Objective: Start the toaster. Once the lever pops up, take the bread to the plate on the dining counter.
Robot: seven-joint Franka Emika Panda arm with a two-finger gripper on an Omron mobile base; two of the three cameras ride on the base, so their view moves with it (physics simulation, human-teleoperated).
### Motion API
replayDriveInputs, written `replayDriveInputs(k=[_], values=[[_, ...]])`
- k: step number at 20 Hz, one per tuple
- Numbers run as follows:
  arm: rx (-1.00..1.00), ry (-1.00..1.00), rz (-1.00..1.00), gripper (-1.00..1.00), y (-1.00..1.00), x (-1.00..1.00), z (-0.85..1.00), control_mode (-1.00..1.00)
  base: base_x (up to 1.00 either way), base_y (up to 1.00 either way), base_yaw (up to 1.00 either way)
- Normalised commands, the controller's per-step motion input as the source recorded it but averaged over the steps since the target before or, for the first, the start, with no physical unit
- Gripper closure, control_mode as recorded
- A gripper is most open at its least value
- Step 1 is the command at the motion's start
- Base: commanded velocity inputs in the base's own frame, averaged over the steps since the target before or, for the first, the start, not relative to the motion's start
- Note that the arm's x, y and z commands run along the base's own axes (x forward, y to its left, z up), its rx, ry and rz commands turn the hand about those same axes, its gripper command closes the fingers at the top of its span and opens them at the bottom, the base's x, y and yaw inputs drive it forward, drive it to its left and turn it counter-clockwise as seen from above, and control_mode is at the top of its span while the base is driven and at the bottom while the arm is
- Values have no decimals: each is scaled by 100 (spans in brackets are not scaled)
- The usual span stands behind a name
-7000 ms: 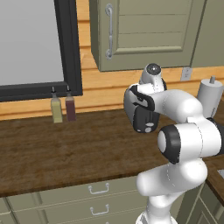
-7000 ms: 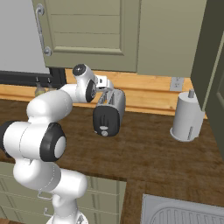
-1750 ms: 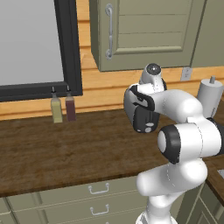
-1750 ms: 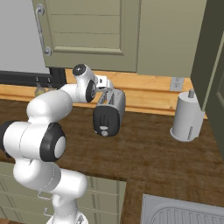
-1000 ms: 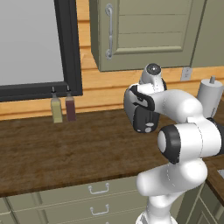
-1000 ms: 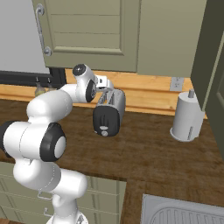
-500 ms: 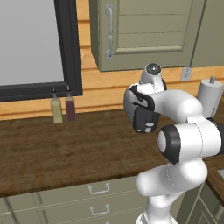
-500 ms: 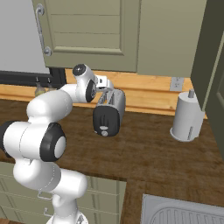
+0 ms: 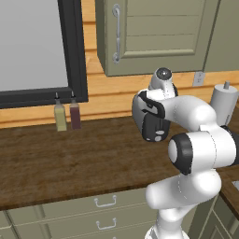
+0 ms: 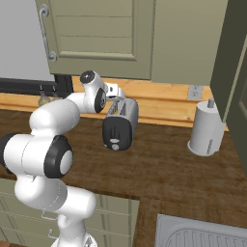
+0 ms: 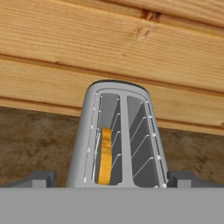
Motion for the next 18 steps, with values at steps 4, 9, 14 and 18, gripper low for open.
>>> replayDriveInputs(k=[4, 9, 14, 18], values=[[0, 0, 0, -100, 0, 0, 0, -100, 0, 0, 0], [0, 0, 0, -100, 0, 0, 0, -100, 0, 0, 0], [0, 0, 0, -100, 0, 0, 0, -100, 0, 0, 0], [0, 0, 0, -100, 0, 0, 0, -100, 0, 0, 0]])
